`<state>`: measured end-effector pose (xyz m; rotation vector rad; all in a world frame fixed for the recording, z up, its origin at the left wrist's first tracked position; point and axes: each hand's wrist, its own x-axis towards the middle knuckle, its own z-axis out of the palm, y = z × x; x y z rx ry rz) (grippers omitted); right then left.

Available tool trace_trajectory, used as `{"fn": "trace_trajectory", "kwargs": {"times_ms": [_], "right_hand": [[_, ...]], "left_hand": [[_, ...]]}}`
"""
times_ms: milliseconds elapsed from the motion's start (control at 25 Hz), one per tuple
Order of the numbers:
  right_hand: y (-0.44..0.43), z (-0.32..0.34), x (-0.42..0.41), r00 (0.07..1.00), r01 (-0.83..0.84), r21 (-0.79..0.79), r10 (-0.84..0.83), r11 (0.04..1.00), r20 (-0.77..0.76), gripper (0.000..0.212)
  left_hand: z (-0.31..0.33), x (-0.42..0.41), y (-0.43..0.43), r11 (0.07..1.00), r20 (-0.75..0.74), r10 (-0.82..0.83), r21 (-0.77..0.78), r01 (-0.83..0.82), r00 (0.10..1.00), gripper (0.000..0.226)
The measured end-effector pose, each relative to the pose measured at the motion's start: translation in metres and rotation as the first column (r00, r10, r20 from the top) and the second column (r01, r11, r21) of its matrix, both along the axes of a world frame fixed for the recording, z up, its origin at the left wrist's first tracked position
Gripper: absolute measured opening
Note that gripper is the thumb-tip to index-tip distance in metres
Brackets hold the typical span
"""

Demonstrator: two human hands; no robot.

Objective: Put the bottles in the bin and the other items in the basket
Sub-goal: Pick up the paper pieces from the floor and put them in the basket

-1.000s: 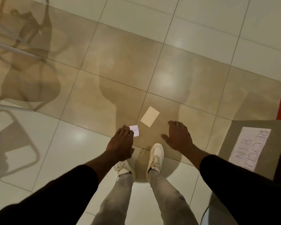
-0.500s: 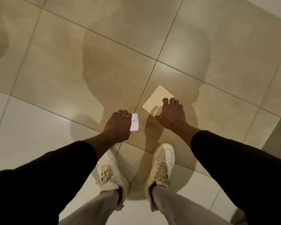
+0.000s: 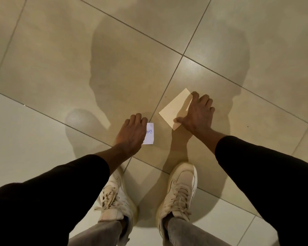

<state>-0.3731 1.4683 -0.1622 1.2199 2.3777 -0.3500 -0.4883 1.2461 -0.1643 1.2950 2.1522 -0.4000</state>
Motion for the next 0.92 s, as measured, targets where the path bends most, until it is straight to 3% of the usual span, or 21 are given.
{"fn": "trace_trajectory", "kwargs": {"times_ms": [120,240,400,480,560,720,920], "right_hand": [[0.008,-0.001,0.003,0.998,0.06,-0.038,-0.06,0.998,0.0,0.109],[0.008,0.003,0.009,0.996,0.085,-0.062,-0.084,0.994,0.021,0.095],[-0.002,0.039,0.026,0.949,0.242,-0.242,-0.282,0.94,-0.144,0.033],[-0.014,0.068,0.035,0.918,0.273,-0.313,-0.343,0.91,-0.197,0.021],[-0.021,0.119,0.044,0.894,0.273,-0.316,-0.361,0.909,-0.266,0.02],[-0.029,0.21,0.07,0.863,0.342,-0.351,-0.439,0.872,-0.249,0.015],[-0.025,0.367,0.124,0.826,0.376,-0.345,-0.48,0.86,-0.295,0.013]], "left_hand": [[-0.002,-0.001,0.004,0.999,0.007,0.039,-0.009,-0.039,0.999,0.072],[0.004,-0.002,0.011,0.999,-0.002,0.032,-0.042,-0.032,0.999,0.041],[0.038,0.006,0.016,0.991,0.075,0.132,-0.038,-0.129,0.988,0.026],[0.063,0.014,0.015,0.979,0.109,0.2,-0.054,-0.195,0.974,0.027],[0.11,0.019,0.016,0.975,0.115,0.218,-0.073,-0.211,0.969,0.029],[0.198,0.025,0.024,0.974,0.123,0.217,-0.092,-0.207,0.968,0.024],[0.379,0.041,0.062,0.972,0.176,0.223,0.028,-0.232,0.959,0.016]]}}
